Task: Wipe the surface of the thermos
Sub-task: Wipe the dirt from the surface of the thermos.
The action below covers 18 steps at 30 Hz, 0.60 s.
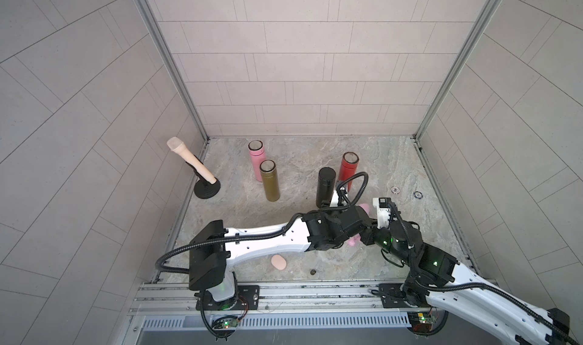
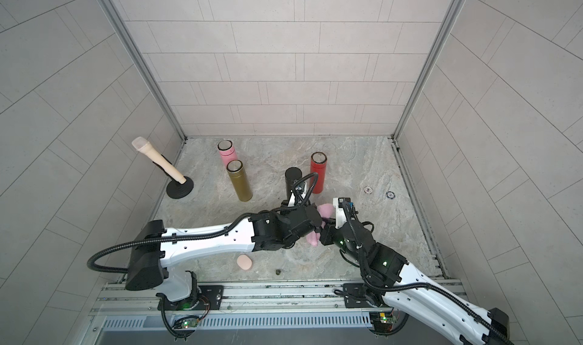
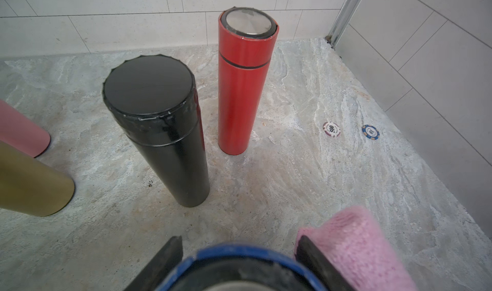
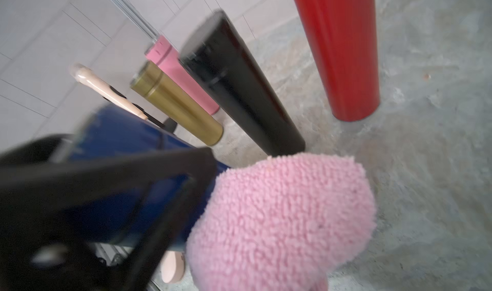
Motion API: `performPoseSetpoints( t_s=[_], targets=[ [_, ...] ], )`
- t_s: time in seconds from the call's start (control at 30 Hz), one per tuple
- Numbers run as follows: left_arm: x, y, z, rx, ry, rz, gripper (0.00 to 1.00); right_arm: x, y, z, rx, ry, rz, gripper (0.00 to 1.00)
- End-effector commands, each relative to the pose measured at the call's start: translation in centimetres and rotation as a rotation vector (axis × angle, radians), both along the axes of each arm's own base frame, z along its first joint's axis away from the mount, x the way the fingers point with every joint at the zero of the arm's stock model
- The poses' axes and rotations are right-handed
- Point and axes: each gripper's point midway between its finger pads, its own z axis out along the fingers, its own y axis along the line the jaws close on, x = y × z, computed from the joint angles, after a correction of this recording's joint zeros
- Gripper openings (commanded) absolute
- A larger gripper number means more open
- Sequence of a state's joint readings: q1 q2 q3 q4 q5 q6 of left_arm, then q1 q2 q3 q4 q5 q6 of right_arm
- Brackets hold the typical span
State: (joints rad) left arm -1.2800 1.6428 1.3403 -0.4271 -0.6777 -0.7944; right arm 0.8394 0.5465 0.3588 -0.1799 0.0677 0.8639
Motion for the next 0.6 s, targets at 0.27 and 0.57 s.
performPoseSetpoints(
  t_s=[0.27, 0.57],
  targets=[
    [0.6, 1.7, 4.2, -0.251, 0.013, 0.143, 0.0, 0.6, -0.3, 3.5, 0.062, -0.084, -0.064, 0.0],
    [1.6, 1.5, 3.5, -0.245, 0.029, 0.155, 0.0, 0.2, 3.6, 4.0, 0.109, -0.048, 0.055, 0.0]
  ],
)
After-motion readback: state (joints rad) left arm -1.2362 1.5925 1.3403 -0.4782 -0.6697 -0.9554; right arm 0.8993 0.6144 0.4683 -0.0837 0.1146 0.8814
